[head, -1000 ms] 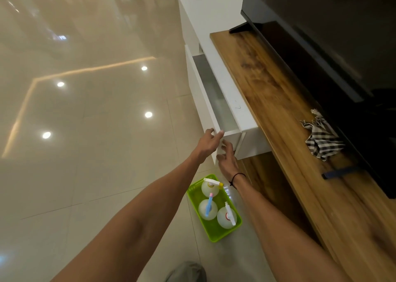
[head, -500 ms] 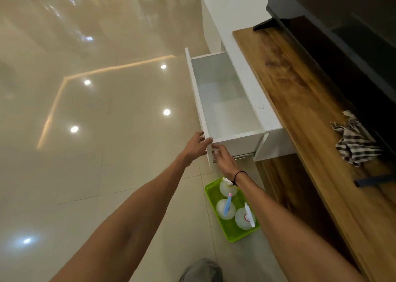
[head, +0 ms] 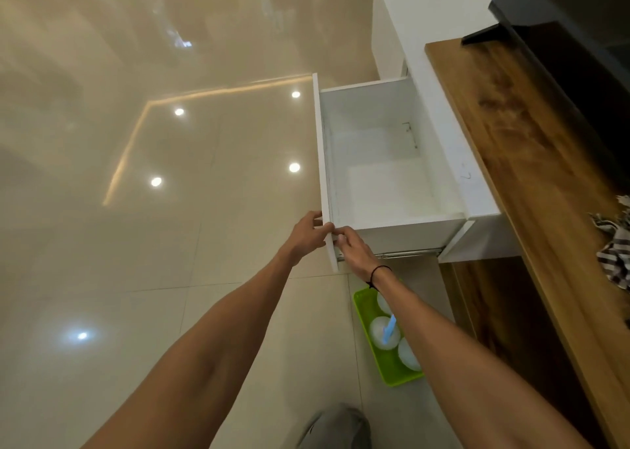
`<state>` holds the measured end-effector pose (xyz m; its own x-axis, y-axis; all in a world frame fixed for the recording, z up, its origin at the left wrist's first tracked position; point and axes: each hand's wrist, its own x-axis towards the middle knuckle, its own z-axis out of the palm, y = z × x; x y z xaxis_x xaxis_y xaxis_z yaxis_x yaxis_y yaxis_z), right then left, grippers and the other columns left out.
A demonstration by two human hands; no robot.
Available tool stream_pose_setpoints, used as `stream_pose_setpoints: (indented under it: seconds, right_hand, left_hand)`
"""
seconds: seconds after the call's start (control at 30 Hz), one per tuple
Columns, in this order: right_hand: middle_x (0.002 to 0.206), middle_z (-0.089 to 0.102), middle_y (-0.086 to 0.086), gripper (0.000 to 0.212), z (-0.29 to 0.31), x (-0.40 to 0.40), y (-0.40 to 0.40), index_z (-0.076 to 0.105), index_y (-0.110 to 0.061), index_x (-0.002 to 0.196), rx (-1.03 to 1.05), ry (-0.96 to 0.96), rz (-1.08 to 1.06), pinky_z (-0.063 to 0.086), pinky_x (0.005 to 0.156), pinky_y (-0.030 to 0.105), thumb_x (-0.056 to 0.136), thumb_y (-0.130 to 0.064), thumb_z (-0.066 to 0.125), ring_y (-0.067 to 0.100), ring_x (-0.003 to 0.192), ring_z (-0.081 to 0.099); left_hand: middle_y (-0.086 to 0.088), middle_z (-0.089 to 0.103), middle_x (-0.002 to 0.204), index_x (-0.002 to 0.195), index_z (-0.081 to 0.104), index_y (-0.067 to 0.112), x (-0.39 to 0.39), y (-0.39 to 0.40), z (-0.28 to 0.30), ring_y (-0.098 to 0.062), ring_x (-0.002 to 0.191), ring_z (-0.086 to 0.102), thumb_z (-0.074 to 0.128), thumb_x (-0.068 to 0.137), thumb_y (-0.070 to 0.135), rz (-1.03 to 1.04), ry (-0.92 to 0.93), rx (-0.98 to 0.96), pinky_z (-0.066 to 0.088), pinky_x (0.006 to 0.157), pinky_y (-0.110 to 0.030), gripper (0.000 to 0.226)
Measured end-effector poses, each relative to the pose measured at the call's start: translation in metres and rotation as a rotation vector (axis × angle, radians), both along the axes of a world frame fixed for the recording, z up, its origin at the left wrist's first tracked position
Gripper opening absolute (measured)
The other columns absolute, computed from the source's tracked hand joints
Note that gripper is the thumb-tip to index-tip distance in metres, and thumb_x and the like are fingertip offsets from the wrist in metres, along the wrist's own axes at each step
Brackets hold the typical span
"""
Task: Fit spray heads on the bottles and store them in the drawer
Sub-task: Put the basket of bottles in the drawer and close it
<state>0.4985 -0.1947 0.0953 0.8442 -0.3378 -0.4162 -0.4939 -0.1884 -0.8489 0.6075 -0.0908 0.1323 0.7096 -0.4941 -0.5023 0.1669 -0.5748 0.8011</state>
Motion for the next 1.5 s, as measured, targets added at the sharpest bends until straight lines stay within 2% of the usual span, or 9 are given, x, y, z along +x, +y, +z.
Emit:
stream_pose_setpoints:
  seconds: [0.27,0.43,0.67,0.8,0.93,1.1,1.23,1.4,1.5]
  right_hand:
    - [0.145,0.058,0.009,0.039,0.008,0.023,0.029,0.049,-0.019,0.144,0.032,0.005,0.077,0.047,0.112,0.054,0.114,-0.034,0.030,0.031,0.134,0.054]
    - [0.143,0.060,0.008,0.038,0.010,0.023,0.033,0.051,-0.018,0.142,0.028,-0.033,0.034,0.049,0.109,0.050,0.114,-0.035,0.032,0.028,0.132,0.056]
    - [0.150,0.057,0.006,0.039,0.009,0.015,0.032,0.051,-0.021,0.146,0.043,-0.044,0.023,0.045,0.114,0.046,0.113,-0.033,0.034,0.026,0.140,0.053]
    - [0.149,0.058,0.010,0.040,0.006,0.003,0.025,0.052,-0.018,0.147,0.005,-0.025,-0.026,0.045,0.114,0.043,0.113,-0.033,0.036,0.027,0.138,0.055]
    - [0.128,0.071,0.017,0.032,-0.003,-0.021,-0.013,0.063,-0.007,0.132,-0.065,0.013,-0.168,0.051,0.103,0.040,0.110,-0.021,0.045,0.033,0.122,0.065]
    - [0.109,0.075,0.026,0.026,-0.024,-0.077,-0.061,0.069,0.005,0.111,-0.105,0.096,-0.341,0.054,0.099,0.053,0.107,-0.011,0.049,0.042,0.108,0.069]
    - [0.130,0.066,0.023,0.027,-0.042,-0.118,-0.079,0.062,0.002,0.128,-0.147,0.155,-0.386,0.043,0.091,0.029,0.108,-0.012,0.051,0.036,0.122,0.062]
    - [0.149,0.053,0.022,0.040,-0.070,-0.143,-0.094,0.047,0.000,0.147,-0.077,0.270,-0.382,0.043,0.108,0.039,0.110,-0.014,0.048,0.037,0.136,0.053]
    - [0.150,0.052,0.021,0.042,-0.091,-0.156,-0.098,0.046,-0.003,0.150,-0.045,0.344,-0.371,0.043,0.107,0.038,0.109,-0.012,0.048,0.036,0.135,0.052]
  left_hand:
    - [-0.014,0.065,0.141,0.153,0.049,0.008,0.015,0.036,0.004,-0.029,0.127,0.067,0.062,0.105,0.023,0.051,0.013,0.027,0.059,0.108,-0.043,0.052]
    - [-0.011,0.061,0.146,0.152,0.051,0.006,0.008,0.045,0.000,-0.025,0.133,0.064,0.060,0.108,0.033,0.003,0.079,-0.018,0.059,0.108,-0.045,0.051]
    - [-0.013,0.053,0.154,0.156,0.046,0.008,-0.005,0.039,-0.008,-0.028,0.138,0.058,0.057,0.109,0.035,0.121,0.048,-0.045,0.057,0.110,-0.048,0.056]
    - [-0.009,0.052,0.158,0.159,0.046,0.019,-0.028,0.042,-0.018,-0.027,0.136,0.057,0.028,0.111,0.062,0.211,0.196,-0.110,0.053,0.112,-0.056,0.067]
    - [-0.012,0.035,0.170,0.171,0.023,0.025,-0.065,0.044,-0.047,-0.040,0.143,0.053,0.009,0.104,0.075,0.311,0.350,-0.075,0.050,0.113,-0.061,0.085]
    - [-0.018,0.040,0.165,0.168,0.024,0.023,-0.112,0.034,-0.081,-0.042,0.135,0.060,0.024,0.106,0.071,0.248,0.459,0.005,0.054,0.110,-0.061,0.078]
    - [-0.016,0.044,0.160,0.161,0.033,0.018,-0.132,0.018,-0.097,-0.038,0.137,0.058,0.035,0.109,0.063,0.185,0.468,0.034,0.052,0.112,-0.059,0.070]
    - [-0.015,0.046,0.160,0.162,0.032,0.014,-0.151,0.006,-0.119,-0.032,0.146,0.048,0.049,0.109,0.051,0.199,0.418,0.124,0.050,0.115,-0.054,0.067]
    - [-0.017,0.045,0.159,0.164,0.028,0.014,-0.161,0.006,-0.138,-0.033,0.143,0.050,0.053,0.110,0.037,0.198,0.401,0.203,0.054,0.111,-0.054,0.064]
